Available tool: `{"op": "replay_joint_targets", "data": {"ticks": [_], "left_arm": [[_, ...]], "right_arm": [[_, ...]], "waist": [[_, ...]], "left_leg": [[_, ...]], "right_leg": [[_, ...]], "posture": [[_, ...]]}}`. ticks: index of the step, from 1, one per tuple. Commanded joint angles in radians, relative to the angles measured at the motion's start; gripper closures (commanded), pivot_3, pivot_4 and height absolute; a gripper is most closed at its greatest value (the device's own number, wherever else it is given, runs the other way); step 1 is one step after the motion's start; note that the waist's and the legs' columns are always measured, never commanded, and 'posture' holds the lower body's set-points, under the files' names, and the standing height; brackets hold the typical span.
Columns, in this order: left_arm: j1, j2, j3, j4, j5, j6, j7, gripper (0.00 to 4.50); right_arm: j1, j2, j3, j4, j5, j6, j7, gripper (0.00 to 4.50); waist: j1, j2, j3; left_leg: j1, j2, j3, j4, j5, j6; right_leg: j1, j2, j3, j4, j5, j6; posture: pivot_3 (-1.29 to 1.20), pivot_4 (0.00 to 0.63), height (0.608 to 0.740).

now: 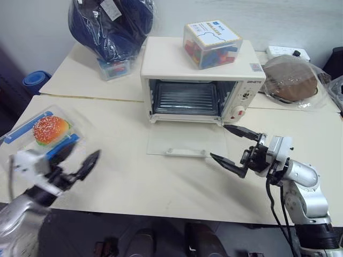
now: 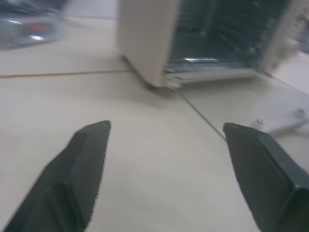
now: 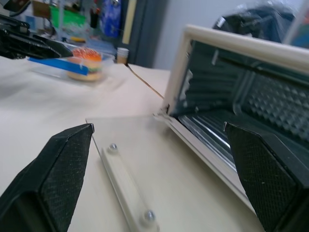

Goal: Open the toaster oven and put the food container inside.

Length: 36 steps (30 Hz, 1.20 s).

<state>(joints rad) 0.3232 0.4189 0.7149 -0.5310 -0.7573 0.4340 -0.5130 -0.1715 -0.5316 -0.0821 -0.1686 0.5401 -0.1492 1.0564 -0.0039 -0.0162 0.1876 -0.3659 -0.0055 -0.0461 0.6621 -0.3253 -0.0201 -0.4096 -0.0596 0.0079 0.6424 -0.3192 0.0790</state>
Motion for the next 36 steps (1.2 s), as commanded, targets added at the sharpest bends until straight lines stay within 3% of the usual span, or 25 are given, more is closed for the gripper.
{"op": "replay_joint_targets", "data": {"ticks": [1, 4, 6, 10, 15, 20, 25, 29, 36], "left_arm": [[0.143, -0.048, 0.255, 0.065, -0.065, -0.059, 0.04, 0.05], [0.253, -0.072, 0.396, 0.192, -0.119, -0.034, 0.076, 0.05], [0.263, -0.068, 0.421, 0.213, -0.144, -0.045, 0.078, 0.05], [0.221, 0.022, 0.477, 0.212, -0.288, 0.054, 0.187, 0.05], [0.126, 0.244, 0.45, 0.292, -0.358, 0.243, 0.357, 0.05], [-0.085, 0.48, 0.322, 0.566, -0.328, 0.478, 0.508, 0.05], [-0.247, 0.543, 0.249, 0.738, -0.248, 0.547, 0.563, 0.05], [-0.338, 0.572, 0.18, 0.811, -0.202, 0.615, 0.523, 0.92], [-0.43, 0.582, 0.212, 0.864, -0.159, 0.668, 0.495, 3.13]], "right_arm": [[-0.044, 0.034, 0.044, 0.002, 0.01, -0.035, 0.058, 0.0], [-0.091, 0.062, 0.082, 0.003, 0.011, -0.021, 0.078, 0.0], [-0.102, 0.065, 0.085, 0.0, 0.011, -0.017, 0.082, 0.0], [-0.118, 0.065, 0.091, -0.016, 0.01, 0.01, 0.073, 0.0], [-0.114, 0.058, 0.094, -0.03, 0.004, 0.032, 0.062, 0.0], [-0.097, 0.063, 0.104, -0.039, -0.019, 0.032, 0.042, 0.0], [-0.087, 0.061, 0.098, -0.037, -0.032, 0.024, 0.029, 0.0], [-0.079, 0.063, 0.089, -0.032, -0.046, 0.011, 0.016, 0.0], [-0.068, 0.063, 0.084, -0.02, -0.063, -0.014, 0.005, 0.0]], "waist": [[0.0, 0.0, 0.0], [-0.004, 0.0, 0.0], [0.003, -0.001, 0.0], [0.023, -0.004, -0.002], [0.025, -0.004, -0.002], [-0.003, -0.004, -0.002], [-0.021, -0.003, -0.002], [-0.024, -0.004, -0.002], [-0.023, -0.004, -0.002]], "left_leg": [[0.0, 0.0, 0.0, 0.0, 0.0, 0.0], [0.001, 0.0, 0.001, 0.0, -0.001, 0.0], [0.001, 0.0, 0.001, 0.0, -0.001, 0.001], [0.0, -0.001, -0.003, 0.0, -0.002, 0.003], [0.0, -0.001, -0.004, 0.0, -0.002, 0.002], [-0.001, 0.001, -0.002, -0.002, -0.003, -0.001], [0.0, 0.0, -0.001, -0.003, -0.002, -0.001], [-0.001, 0.0, -0.001, -0.004, -0.001, -0.003], [0.0, 0.0, -0.001, -0.005, 0.001, -0.008]], "right_leg": [[0.0, 0.0, 0.0, 0.0, 0.0, 0.0], [0.0, 0.001, 0.0, -0.001, -0.001, -0.001], [0.0, 0.0, 0.0, 0.0, -0.001, -0.001], [0.003, -0.002, -0.003, -0.003, 0.0, -0.001], [0.002, -0.002, -0.003, -0.003, 0.0, -0.002], [-0.002, 0.001, -0.003, 0.0, -0.002, -0.003], [-0.003, 0.0, -0.002, 0.002, -0.002, -0.003], [-0.004, 0.0, -0.002, 0.003, -0.002, -0.003], [-0.004, 0.0, -0.002, 0.003, -0.002, -0.003]], "posture": [[0.0, 0.15, 0.74], [0.0, 0.15, 0.74], [0.0, 0.15, 0.74], [0.0, 0.15, 0.74], [0.0, 0.15, 0.74], [0.0, 0.15, 0.74], [0.0, 0.15, 0.74], [0.0, 0.15, 0.74], [0.0, 0.15, 0.74]]}}
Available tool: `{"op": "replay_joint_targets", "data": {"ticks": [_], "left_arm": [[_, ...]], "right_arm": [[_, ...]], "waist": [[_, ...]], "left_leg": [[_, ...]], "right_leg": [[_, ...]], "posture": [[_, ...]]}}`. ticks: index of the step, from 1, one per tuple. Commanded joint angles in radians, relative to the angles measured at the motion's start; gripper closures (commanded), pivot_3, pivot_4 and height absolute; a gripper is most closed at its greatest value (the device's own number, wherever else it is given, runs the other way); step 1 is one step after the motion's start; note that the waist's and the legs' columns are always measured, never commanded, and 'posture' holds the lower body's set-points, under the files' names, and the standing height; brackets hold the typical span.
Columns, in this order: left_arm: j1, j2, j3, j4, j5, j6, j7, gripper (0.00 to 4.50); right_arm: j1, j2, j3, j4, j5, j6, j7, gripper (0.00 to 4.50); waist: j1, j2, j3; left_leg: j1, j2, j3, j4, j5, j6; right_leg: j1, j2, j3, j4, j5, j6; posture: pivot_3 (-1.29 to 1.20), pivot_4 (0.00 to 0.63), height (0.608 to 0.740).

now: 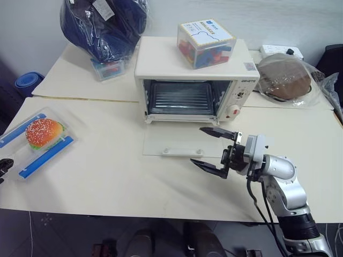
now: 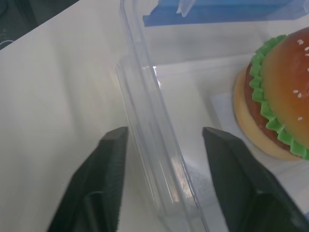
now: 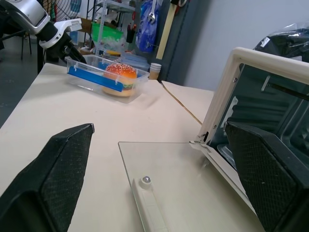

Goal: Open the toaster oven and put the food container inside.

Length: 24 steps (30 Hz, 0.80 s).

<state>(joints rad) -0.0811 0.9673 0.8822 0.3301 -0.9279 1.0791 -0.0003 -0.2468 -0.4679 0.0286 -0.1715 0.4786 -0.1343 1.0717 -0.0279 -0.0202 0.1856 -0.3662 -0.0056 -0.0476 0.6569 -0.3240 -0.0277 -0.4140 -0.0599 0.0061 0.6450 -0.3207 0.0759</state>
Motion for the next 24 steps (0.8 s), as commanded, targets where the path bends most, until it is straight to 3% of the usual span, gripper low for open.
{"op": "replay_joint_targets", "data": {"ticks": [1, 4, 8, 16, 18, 21, 24], "left_arm": [[-0.036, 0.036, 0.054, -0.001, 0.013, 0.033, -0.02, 3.44], [-0.052, 0.049, 0.063, -0.045, 0.021, 0.07, -0.033, 4.2], [-0.053, 0.074, 0.01, -0.19, 0.036, 0.132, -0.054, 4.22], [-0.209, -0.025, -0.095, -0.499, -0.071, 0.354, -0.013, 4.22], [-0.285, -0.079, -0.179, -0.566, -0.096, 0.401, 0.007, 4.22], [-0.448, -0.239, -0.315, -0.639, -0.1, 0.472, 0.075, 4.22], [-0.531, -0.375, -0.364, -0.669, -0.097, 0.528, 0.114, 4.22]], "right_arm": [[0.008, 0.0, -0.027, -0.014, -0.005, -0.033, -0.012, 0.0], [0.012, 0.003, -0.04, 0.002, -0.01, -0.04, -0.033, 0.0], [0.02, -0.003, -0.081, 0.052, -0.024, -0.062, -0.066, 0.0], [0.082, -0.058, -0.171, 0.14, -0.049, -0.121, -0.063, 0.0], [0.141, -0.079, -0.193, 0.123, -0.051, -0.128, -0.054, 0.0], [0.22, -0.09, -0.228, 0.087, -0.048, -0.134, -0.077, 0.0], [0.258, -0.085, -0.233, 0.041, -0.05, -0.125, -0.104, 0.0]], "waist": [[0.001, 0.0, 0.0], [0.001, 0.0, 0.0], [0.001, -0.002, -0.001], [0.012, -0.001, 0.0], [0.009, -0.001, 0.0], [0.025, -0.001, 0.0], [0.022, -0.001, 0.0]], "left_leg": [[0.0, 0.0, 0.0, 0.0, 0.0, 0.0], [0.0, 0.0, 0.0, 0.0, 0.0, 0.0], [-0.001, 0.0, -0.001, 0.0, 0.0, -0.001], [-0.001, -0.001, 0.0, 0.0, 0.001, -0.001], [-0.001, 0.0, 0.0, -0.001, 0.001, -0.002], [-0.001, -0.001, 0.0, 0.0, 0.002, -0.002], [-0.003, -0.002, 0.0, 0.006, 0.002, -0.002]], "right_leg": [[0.0, 0.0, 0.0, 0.0, 0.0, 0.0], [0.0, 0.0, 0.0, 0.0, 0.0, 0.0], [0.0, 0.0, 0.0, -0.001, 0.0, 0.0], [0.0, -0.001, 0.0, -0.001, 0.0, 0.0], [0.0, 0.0, 0.0, -0.001, 0.0, 0.0], [0.0, 0.0, -0.001, 0.0, 0.0, 0.001], [0.001, 0.0, 0.0, 0.002, 0.002, 0.003]], "posture": [[0.0, 0.15, 0.74], [0.0, 0.15, 0.74], [0.0, 0.15, 0.74], [0.0, 0.15, 0.74], [0.0, 0.15, 0.74], [0.0, 0.15, 0.74], [0.0, 0.15, 0.74]]}}
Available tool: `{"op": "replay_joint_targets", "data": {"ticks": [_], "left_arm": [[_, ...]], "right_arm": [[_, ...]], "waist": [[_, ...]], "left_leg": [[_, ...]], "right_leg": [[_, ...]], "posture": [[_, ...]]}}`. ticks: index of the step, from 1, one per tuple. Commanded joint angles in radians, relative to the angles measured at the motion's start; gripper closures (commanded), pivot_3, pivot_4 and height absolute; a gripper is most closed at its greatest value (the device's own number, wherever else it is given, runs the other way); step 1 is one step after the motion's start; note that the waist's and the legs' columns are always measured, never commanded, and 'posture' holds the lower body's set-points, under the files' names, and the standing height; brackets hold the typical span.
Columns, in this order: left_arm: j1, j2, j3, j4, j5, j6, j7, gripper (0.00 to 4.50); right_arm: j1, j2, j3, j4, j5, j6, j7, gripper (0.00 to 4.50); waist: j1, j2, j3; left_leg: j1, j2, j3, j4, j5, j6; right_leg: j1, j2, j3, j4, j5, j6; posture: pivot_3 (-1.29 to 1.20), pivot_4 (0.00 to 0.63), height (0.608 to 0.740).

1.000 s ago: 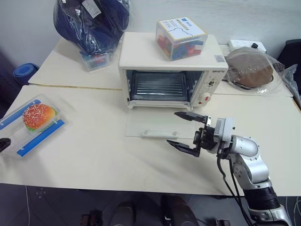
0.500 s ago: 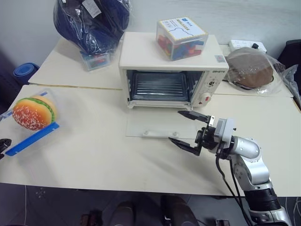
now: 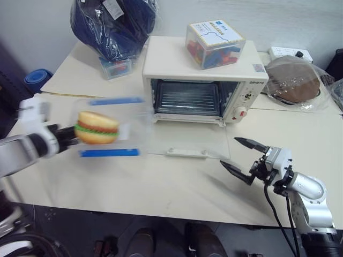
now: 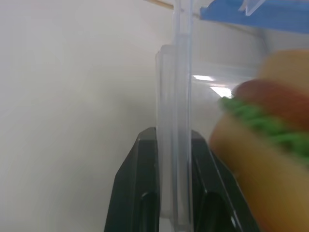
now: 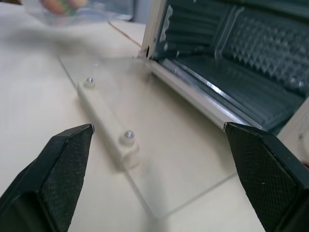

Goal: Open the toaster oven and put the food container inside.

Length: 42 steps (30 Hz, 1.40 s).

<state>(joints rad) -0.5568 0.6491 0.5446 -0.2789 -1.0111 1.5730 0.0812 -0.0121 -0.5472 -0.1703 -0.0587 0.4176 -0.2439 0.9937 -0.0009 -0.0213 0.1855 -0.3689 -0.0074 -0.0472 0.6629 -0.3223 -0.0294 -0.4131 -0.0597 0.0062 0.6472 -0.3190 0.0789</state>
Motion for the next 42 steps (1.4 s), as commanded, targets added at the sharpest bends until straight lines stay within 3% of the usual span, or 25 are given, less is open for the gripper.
{"op": "replay_joint_targets", "data": {"ticks": [1, 8, 13, 22, 23, 29, 31, 33, 37, 42], "left_arm": [[-0.073, -0.087, -0.046, -0.068, -0.019, 0.04, 0.042, 4.22], [-0.181, -0.318, -0.152, -0.055, 0.093, 0.041, 0.139, 4.22], [-0.202, -0.342, -0.248, -0.017, 0.219, 0.032, 0.154, 4.22], [-0.229, -0.389, -0.247, -0.025, 0.289, -0.028, 0.044, 1.44], [-0.229, -0.363, -0.239, -0.03, 0.279, -0.072, -0.005, 1.19], [-0.215, -0.18, -0.175, 0.014, 0.208, -0.192, -0.282, 1.19], [-0.194, -0.09, -0.188, 0.044, 0.211, -0.242, -0.391, 1.15], [-0.157, -0.011, -0.196, 0.079, 0.216, -0.28, -0.486, 1.55], [0.059, 0.209, -0.357, -0.01, 0.324, -0.544, -0.799, 2.68], [0.26, 0.187, -0.449, -0.082, 0.383, -0.798, -0.951, 4.21]], "right_arm": [[0.034, -0.003, -0.034, -0.087, 0.009, -0.013, -0.037, 0.0], [0.122, 0.022, -0.037, -0.18, -0.004, -0.012, -0.117, 0.0], [0.15, 0.046, -0.027, -0.215, -0.023, -0.019, -0.163, 0.0], [0.163, 0.05, -0.027, -0.21, -0.036, -0.039, -0.182, 0.0], [0.166, 0.033, -0.03, -0.209, -0.019, -0.023, -0.164, 0.0], [0.201, -0.104, -0.012, -0.283, 0.103, 0.171, -0.046, 0.0], [0.202, -0.141, 0.01, -0.312, 0.119, 0.224, -0.013, 0.39], [0.194, -0.163, 0.036, -0.337, 0.126, 0.277, -0.003, 0.97], [0.153, -0.175, 0.09, -0.367, 0.106, 0.338, 0.008, 2.33], [0.026, -0.132, 0.149, -0.318, 0.027, 0.345, -0.039, 4.01]], "waist": [[-0.009, 0.0, 0.0], [-0.007, 0.0, 0.0], [-0.001, 0.0, 0.0], [0.0, 0.0, 0.0], [0.0, 0.0, 0.0], [-0.003, 0.001, 0.0], [-0.002, 0.001, 0.0], [-0.003, 0.001, 0.0], [-0.003, 0.002, 0.001], [0.006, 0.002, 0.001]], "left_leg": [[0.001, 0.0, 0.002, 0.0, 0.0, 0.0], [0.001, 0.001, 0.002, 0.001, 0.001, -0.001], [0.001, 0.001, 0.002, 0.001, 0.001, -0.002], [0.002, 0.0, 0.002, 0.001, 0.001, -0.002], [0.002, 0.0, 0.002, 0.001, 0.001, -0.002], [0.002, 0.001, 0.003, 0.001, 0.002, -0.002], [0.003, 0.001, 0.002, 0.001, 0.002, -0.002], [0.003, 0.001, 0.002, 0.001, 0.002, -0.002], [0.003, 0.002, 0.002, -0.001, 0.002, -0.002], [0.001, 0.001, 0.001, 0.0, 0.001, 0.0]], "right_leg": [[0.0, 0.001, 0.002, 0.001, 0.0, 0.0], [0.0, 0.002, 0.002, 0.001, 0.0, 0.0], [-0.001, 0.003, 0.002, 0.001, 0.0, 0.0], [0.001, 0.003, 0.002, 0.001, 0.0, 0.0], [0.001, 0.003, 0.002, 0.001, 0.0, 0.0], [0.0, 0.004, 0.002, 0.001, 0.0, 0.0], [0.001, 0.004, 0.002, 0.001, 0.0, 0.0], [0.001, 0.004, 0.002, 0.0, 0.0, 0.0], [0.001, 0.003, 0.002, 0.0, 0.0, -0.001], [0.001, 0.0, 0.002, -0.003, -0.001, -0.001]], "posture": [[0.0, 0.15, 0.74], [0.0, 0.15, 0.74], [0.0, 0.15, 0.74], [0.0, 0.15, 0.74], [0.0, 0.15, 0.74], [0.0, 0.15, 0.74], [0.0, 0.15, 0.74], [0.0, 0.15, 0.74], [0.0, 0.15, 0.74], [0.0, 0.15, 0.74]]}}
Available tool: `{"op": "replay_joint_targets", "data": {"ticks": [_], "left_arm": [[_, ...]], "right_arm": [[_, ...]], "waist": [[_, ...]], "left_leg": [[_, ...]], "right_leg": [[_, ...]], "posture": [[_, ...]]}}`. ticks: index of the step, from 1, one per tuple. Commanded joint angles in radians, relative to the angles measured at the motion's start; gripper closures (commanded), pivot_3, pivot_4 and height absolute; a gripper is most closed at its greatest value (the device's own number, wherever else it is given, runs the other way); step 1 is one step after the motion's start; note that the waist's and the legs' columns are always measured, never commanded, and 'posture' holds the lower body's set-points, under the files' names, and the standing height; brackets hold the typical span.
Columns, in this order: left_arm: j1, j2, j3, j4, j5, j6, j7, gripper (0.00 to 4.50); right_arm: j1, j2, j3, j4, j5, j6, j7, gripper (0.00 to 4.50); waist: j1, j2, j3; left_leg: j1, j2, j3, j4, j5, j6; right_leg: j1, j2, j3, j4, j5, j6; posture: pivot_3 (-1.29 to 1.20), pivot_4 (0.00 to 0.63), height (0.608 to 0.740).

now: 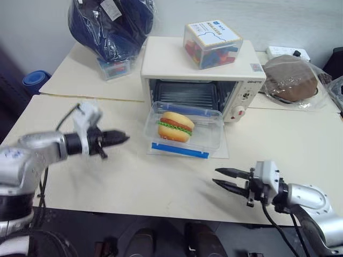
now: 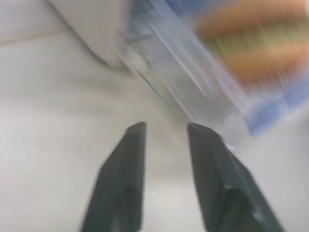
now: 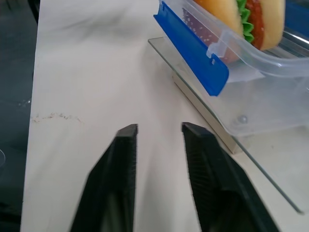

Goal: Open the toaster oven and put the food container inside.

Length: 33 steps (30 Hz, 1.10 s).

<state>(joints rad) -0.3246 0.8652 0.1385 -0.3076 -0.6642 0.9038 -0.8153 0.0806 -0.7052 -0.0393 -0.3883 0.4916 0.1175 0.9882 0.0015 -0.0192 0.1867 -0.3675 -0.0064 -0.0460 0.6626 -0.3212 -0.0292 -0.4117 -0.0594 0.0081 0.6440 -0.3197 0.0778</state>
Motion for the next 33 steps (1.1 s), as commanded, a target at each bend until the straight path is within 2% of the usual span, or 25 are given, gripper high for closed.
{"op": "replay_joint_targets", "data": {"ticks": [1, 6, 9, 17, 22, 28, 33], "left_arm": [[0.032, -0.055, -0.062, -0.052, 0.043, -0.145, -0.046, 4.5], [-0.054, -0.268, -0.14, 0.024, 0.115, -0.199, 0.098, 4.5], [-0.104, -0.328, -0.171, 0.082, 0.169, -0.228, 0.139, 4.5], [-0.2, -0.456, -0.159, 0.213, 0.259, -0.324, 0.244, 4.5], [-0.333, -0.585, -0.105, 0.393, 0.308, -0.456, 0.372, 4.5], [-0.398, -0.612, -0.09, 0.513, 0.355, -0.523, 0.406, 4.5], [-0.345, -0.553, -0.115, 0.399, 0.336, -0.47, 0.317, 4.5]], "right_arm": [[-0.098, 0.038, 0.027, 0.034, -0.063, -0.021, -0.045, 4.36], [-0.253, 0.08, 0.063, 0.166, -0.146, -0.029, -0.077, 4.46], [-0.324, 0.101, 0.071, 0.244, -0.17, -0.049, -0.074, 4.46], [-0.498, 0.18, 0.088, 0.465, -0.249, -0.148, -0.088, 4.46], [-0.687, 0.24, 0.091, 0.732, -0.325, -0.258, -0.143, 4.46], [-0.872, 0.323, 0.07, 0.945, -0.382, -0.344, -0.292, 4.46], [-0.87, 0.34, 0.069, 0.909, -0.36, -0.312, -0.287, 4.46]], "waist": [[0.006, 0.0, 0.0], [0.022, 0.0, 0.0], [0.02, 0.0, 0.0], [-0.003, 0.0, 0.0], [-0.004, 0.0, 0.0], [-0.012, 0.0, 0.0], [-0.029, 0.0, 0.0]], "left_leg": [[0.0, 0.0, -0.001, 0.0, 0.0, 0.0], [-0.003, -0.002, -0.001, 0.002, -0.001, 0.003], [-0.003, -0.002, 0.0, 0.002, -0.001, 0.003], [-0.002, -0.001, 0.001, 0.003, 0.0, 0.002], [-0.002, -0.002, 0.002, 0.004, 0.001, 0.002], [-0.003, -0.002, 0.005, 0.002, 0.001, 0.002], [-0.004, -0.002, 0.004, 0.004, 0.001, 0.002]], "right_leg": [[0.0, 0.0, -0.001, -0.001, 0.0, 0.0], [0.0, -0.001, -0.001, 0.0, 0.001, 0.001], [-0.001, 0.0, -0.001, 0.0, 0.001, 0.002], [-0.002, 0.001, -0.001, 0.003, 0.001, 0.002], [-0.002, 0.001, -0.002, 0.003, 0.002, 0.003], [-0.004, 0.001, -0.002, 0.003, 0.002, 0.004], [-0.004, 0.0, -0.001, 0.004, 0.002, 0.004]], "posture": [[0.0, 0.15, 0.74], [0.0, 0.15, 0.74], [0.0, 0.15, 0.74], [0.0, 0.15, 0.74], [0.0, 0.15, 0.74], [0.0, 0.15, 0.74], [0.0, 0.15, 0.74]]}}
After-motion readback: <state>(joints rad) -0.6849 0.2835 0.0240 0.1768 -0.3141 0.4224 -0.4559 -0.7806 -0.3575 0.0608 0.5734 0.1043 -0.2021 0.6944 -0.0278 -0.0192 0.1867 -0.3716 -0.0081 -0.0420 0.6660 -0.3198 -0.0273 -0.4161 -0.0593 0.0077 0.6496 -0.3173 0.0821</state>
